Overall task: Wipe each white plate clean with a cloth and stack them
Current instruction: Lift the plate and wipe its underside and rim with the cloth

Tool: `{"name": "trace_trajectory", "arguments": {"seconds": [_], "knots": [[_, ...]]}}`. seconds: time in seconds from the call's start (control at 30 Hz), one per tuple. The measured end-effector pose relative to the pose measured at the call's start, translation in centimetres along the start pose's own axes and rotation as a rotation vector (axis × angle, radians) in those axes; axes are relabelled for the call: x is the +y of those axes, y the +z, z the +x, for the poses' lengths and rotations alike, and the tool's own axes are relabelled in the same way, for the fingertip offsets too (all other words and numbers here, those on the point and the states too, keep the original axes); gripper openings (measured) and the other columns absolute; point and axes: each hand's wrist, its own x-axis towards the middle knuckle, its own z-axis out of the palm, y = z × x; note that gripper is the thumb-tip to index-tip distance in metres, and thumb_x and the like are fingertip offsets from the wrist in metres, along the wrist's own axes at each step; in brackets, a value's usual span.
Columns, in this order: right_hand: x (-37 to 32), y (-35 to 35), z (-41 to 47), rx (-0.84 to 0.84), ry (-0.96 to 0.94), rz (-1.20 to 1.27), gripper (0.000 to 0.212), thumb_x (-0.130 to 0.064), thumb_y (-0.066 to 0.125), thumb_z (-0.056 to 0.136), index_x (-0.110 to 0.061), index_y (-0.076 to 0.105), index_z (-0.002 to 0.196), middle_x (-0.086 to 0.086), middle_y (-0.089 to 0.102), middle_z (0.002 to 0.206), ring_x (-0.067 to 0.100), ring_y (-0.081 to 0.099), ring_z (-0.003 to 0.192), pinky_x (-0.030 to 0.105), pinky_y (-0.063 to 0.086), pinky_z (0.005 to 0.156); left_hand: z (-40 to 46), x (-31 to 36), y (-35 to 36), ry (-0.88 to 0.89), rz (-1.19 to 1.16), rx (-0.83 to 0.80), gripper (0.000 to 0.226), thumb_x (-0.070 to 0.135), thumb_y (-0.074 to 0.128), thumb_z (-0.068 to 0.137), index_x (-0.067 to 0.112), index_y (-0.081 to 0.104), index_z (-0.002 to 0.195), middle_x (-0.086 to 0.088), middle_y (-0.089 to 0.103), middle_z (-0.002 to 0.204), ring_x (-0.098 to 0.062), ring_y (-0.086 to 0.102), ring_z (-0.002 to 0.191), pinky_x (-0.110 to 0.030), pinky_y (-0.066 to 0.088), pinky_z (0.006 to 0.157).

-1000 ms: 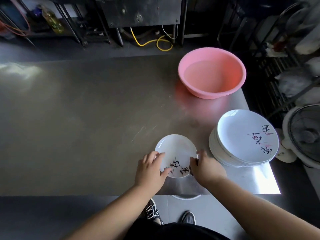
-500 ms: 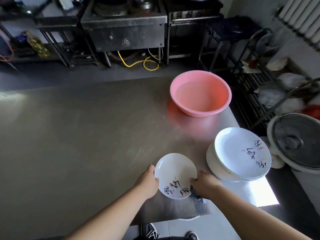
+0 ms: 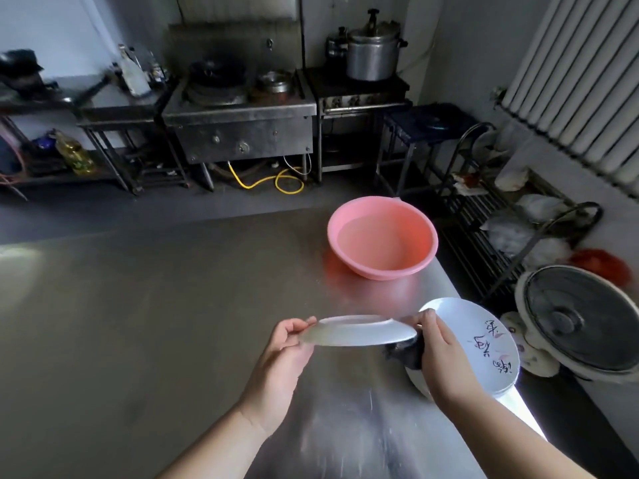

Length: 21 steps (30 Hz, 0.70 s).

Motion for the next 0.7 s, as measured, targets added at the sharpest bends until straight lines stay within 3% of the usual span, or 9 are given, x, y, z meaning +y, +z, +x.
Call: {"name": "trace_trajectory", "arguments": {"seconds": [0.1, 0.17, 0.27, 0.37, 0.47, 0.6, 0.7], "knots": [[-3.0, -0.3, 0.0, 0.006, -0.064, 0.192, 0.03, -0.038, 0.056, 0.099, -0.011, 0.061, 0.087, 0.002, 0.064, 0.064, 0.015, 0.054, 0.054, 0.019, 0.048, 0.052, -0.5, 2.9, 1.9, 0.0, -0.338, -0.043, 0.052, 0.029, 0.049, 0.092, -0.002, 0.051, 0.133, -0.018, 0.065, 0.129, -0.027, 0.061, 0.127, -0.043, 0.041, 0.113], [-4.3, -0.5, 0.1, -0.024, -0.115, 0.212, 0.019, -0.033, 0.06, 0.091, -0.015, 0.061, 0.086, -0.004, 0.057, 0.064, 0.01, 0.051, 0.054, 0.019, 0.045, 0.049, -0.5, 4.3, 2.9, 0.007, -0.291, -0.005, 0.045, 0.023, 0.055, 0.098, 0.003, 0.053, 0.138, -0.01, 0.07, 0.129, -0.022, 0.064, 0.122, -0.04, 0.045, 0.106], [-5.4, -0.9, 0.5, -0.08, -0.211, 0.052, 0.008, -0.036, 0.061, 0.095, -0.032, 0.068, 0.098, -0.007, 0.069, 0.079, 0.008, 0.059, 0.061, 0.019, 0.049, 0.053, -0.3, 6.0, 3.3, -0.072, -0.222, 0.014, 0.037, 0.005, 0.055, 0.101, 0.012, 0.061, 0.136, -0.006, 0.073, 0.132, -0.019, 0.07, 0.119, -0.036, 0.052, 0.097], [-6.1, -1.6, 1.4, -0.024, -0.328, -0.269, 0.015, -0.028, 0.059, 0.105, -0.04, 0.068, 0.107, -0.01, 0.072, 0.086, 0.008, 0.067, 0.065, 0.022, 0.053, 0.057, -0.4, 7.4, 3.1, -0.158, -0.212, -0.098, 0.043, 0.009, 0.057, 0.092, 0.011, 0.071, 0.133, -0.014, 0.074, 0.128, -0.025, 0.074, 0.105, -0.035, 0.06, 0.075], [-7.1, -1.8, 2.6, 0.158, -0.416, -0.613, 0.022, -0.023, 0.053, 0.105, -0.03, 0.068, 0.09, -0.009, 0.067, 0.087, 0.012, 0.066, 0.066, 0.033, 0.055, 0.066, -0.4, 8.6, 2.4, -0.116, -0.221, -0.118, 0.049, 0.009, 0.056, 0.095, 0.018, 0.062, 0.142, -0.014, 0.069, 0.137, -0.032, 0.071, 0.115, -0.044, 0.063, 0.079], [-10.1, -0.4, 2.7, 0.328, -0.561, -0.416, 0.042, -0.048, 0.038, 0.1, -0.024, 0.073, 0.102, -0.027, 0.062, 0.1, 0.01, 0.069, 0.083, 0.031, 0.057, 0.077, -0.4, 10.0, 2.1, -0.038, -0.19, -0.148, 0.051, 0.007, 0.059, 0.095, 0.02, 0.057, 0.144, -0.014, 0.067, 0.14, -0.036, 0.068, 0.12, -0.053, 0.062, 0.084], [-12.0, 2.6, 2.0, 0.203, -0.771, -0.381, 0.042, -0.042, 0.039, 0.106, -0.023, 0.07, 0.128, -0.035, 0.055, 0.124, 0.01, 0.063, 0.116, 0.036, 0.053, 0.098, -0.8, 10.4, 2.8, -0.022, -0.165, -0.184, 0.057, 0.011, 0.065, 0.087, 0.018, 0.056, 0.142, -0.016, 0.068, 0.137, -0.036, 0.07, 0.116, -0.055, 0.059, 0.085]]}}
